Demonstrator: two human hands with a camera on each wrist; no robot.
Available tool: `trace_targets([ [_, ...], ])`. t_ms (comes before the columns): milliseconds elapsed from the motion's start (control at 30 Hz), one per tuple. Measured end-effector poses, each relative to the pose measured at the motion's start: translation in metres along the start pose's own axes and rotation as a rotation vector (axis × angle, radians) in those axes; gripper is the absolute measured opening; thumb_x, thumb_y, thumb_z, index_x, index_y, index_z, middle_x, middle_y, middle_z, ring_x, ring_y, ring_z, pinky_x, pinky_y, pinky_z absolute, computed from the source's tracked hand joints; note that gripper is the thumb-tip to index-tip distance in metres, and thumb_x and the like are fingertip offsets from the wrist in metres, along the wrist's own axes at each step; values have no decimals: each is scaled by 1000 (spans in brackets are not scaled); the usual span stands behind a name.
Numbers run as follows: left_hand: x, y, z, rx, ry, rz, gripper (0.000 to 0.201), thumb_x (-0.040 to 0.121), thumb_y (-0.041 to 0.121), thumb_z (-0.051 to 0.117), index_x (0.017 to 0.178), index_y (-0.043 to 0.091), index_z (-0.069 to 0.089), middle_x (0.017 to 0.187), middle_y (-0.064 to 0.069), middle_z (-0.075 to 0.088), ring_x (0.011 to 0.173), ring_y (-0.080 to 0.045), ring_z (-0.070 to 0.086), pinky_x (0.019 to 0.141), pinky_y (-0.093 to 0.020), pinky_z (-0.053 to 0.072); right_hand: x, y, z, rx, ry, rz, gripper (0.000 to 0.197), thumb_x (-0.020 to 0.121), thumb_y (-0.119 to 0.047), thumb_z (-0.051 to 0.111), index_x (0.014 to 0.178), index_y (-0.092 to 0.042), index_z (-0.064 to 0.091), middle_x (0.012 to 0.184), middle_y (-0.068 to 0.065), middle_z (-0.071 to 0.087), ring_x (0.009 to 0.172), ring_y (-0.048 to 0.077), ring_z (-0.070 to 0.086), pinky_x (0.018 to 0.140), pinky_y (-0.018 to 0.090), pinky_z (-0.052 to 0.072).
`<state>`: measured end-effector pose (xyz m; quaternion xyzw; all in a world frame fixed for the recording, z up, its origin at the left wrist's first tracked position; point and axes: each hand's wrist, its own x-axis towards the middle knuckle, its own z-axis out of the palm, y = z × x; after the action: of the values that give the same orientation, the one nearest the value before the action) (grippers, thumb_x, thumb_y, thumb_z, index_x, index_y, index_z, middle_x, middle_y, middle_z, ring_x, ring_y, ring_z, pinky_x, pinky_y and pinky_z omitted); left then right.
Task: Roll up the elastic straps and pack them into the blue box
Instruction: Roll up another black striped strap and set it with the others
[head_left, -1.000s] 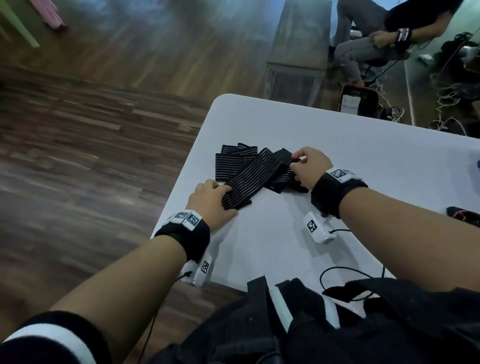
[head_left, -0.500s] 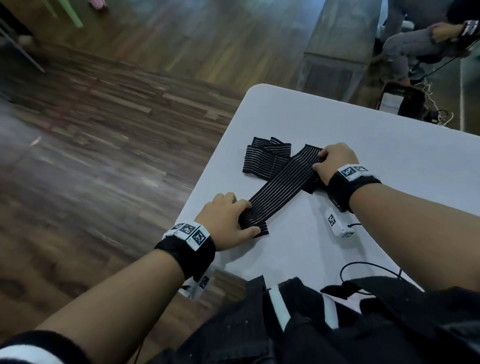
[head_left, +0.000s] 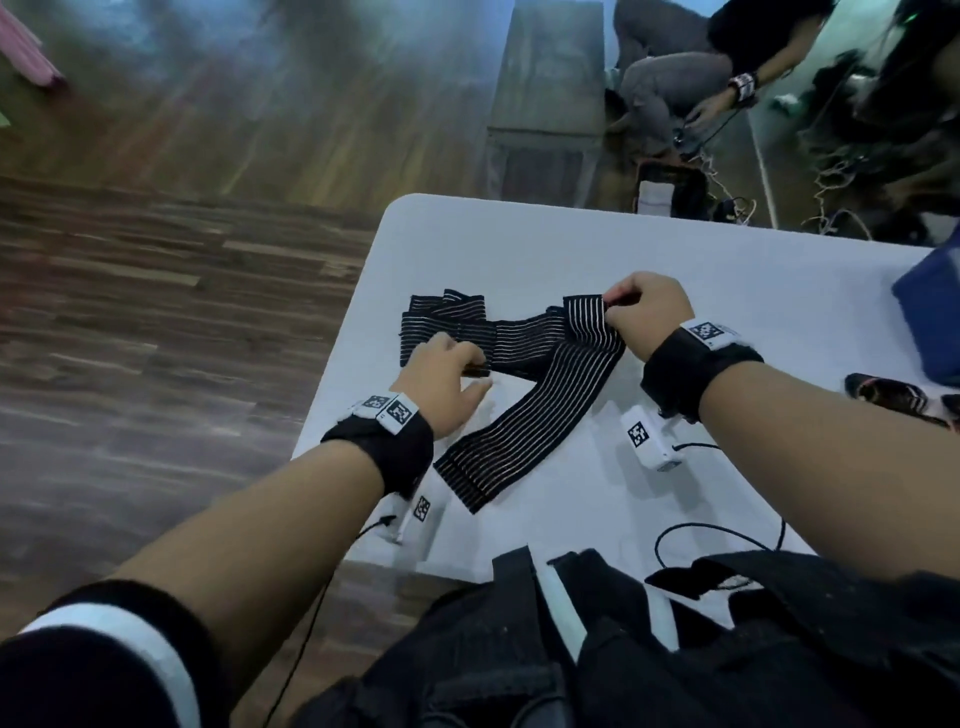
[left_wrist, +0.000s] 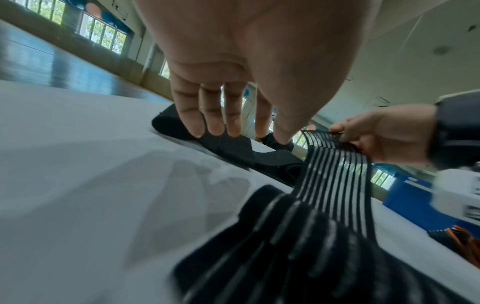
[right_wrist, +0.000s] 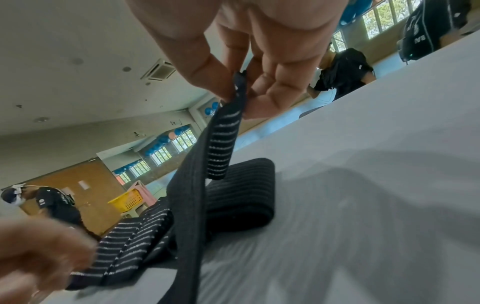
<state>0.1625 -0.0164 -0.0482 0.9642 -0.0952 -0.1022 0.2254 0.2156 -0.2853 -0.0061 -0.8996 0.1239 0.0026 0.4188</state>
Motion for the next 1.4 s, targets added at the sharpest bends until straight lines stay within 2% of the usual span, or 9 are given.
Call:
trace_targets([
  [167, 32, 15, 11, 85, 26, -197, 61, 79, 60, 70, 130, 29, 56, 133, -9, 47, 124, -33, 47, 103, -47, 45, -32, 13, -19, 56, -19, 22, 32, 76, 3, 57, 79, -23, 75, 80, -3, 72, 80, 20, 70, 70, 29, 60],
  [233, 36, 18, 14, 77, 57, -225, 57, 79, 50, 73, 128, 27, 57, 131, -10, 49, 121, -34, 49, 102, -45, 46, -45, 16, -26, 82, -31, 16, 35, 78, 7, 55, 80, -22, 75, 81, -4, 71, 81, 19, 70, 67, 23, 58],
  [400, 30, 22, 4, -189, 212, -196, 29, 87, 20, 64, 115, 17, 59, 109, -7, 68, 100, -27, 63, 88, -31, 47, -70, 20, -37, 152, -21, -22, 36, 83, 6, 59, 78, -26, 76, 78, -4, 72, 82, 24, 71, 76, 35, 58],
  [567, 5, 40, -21, -333, 302, -58, 23, 89, 7, 54, 102, 22, 66, 91, 8, 67, 87, -13, 64, 84, -24, 47, -85, 1, -41, 237, -134, -135, 34, 85, 7, 62, 83, -23, 77, 79, -9, 73, 69, -3, 64, 70, 18, 50],
  [700, -16, 57, -34, -423, 263, 81, 27, 88, 3, 56, 96, 23, 73, 94, 11, 72, 85, -2, 65, 81, -17, 48, -96, -26, -35, 310, -214, -214, 30, 83, 9, 65, 83, -18, 78, 69, -10, 72, 65, -2, 64, 66, 14, 50],
  [833, -36, 71, -43, -710, 255, 82, 22, 85, 9, 55, 88, 20, 74, 86, -1, 75, 82, -19, 71, 81, -39, 58, -101, -41, -25, 320, -208, -287, 26, 77, 1, 74, 77, -25, 78, 76, -3, 75, 74, 12, 69, 81, 35, 58],
  [1000, -56, 88, -56, -860, 295, 65, 17, 84, 26, 59, 83, 16, 74, 81, -13, 74, 78, -37, 72, 78, -57, 59, -105, -49, -29, 292, -157, -335, 20, 73, -6, 81, 73, -25, 74, 70, -8, 72, 69, 11, 68, 74, 37, 59],
  [1133, -62, 105, -60, -806, 320, 86, 4, 81, 20, 71, 85, 21, 72, 83, -7, 75, 81, -24, 71, 82, -51, 59, -107, -55, -37, 240, -148, -390, 18, 70, -11, 83, 73, -24, 72, 71, -9, 71, 70, 8, 67, 74, 32, 56],
  [1400, -62, 146, -62, -790, 381, 143, 18, 79, 11, 72, 88, 27, 69, 81, -4, 73, 76, -16, 66, 75, -36, 55, -104, -51, -71, 276, 2, -380, 16, 74, -15, 80, 72, -25, 68, 64, -12, 65, 63, 6, 63, 66, 28, 53],
])
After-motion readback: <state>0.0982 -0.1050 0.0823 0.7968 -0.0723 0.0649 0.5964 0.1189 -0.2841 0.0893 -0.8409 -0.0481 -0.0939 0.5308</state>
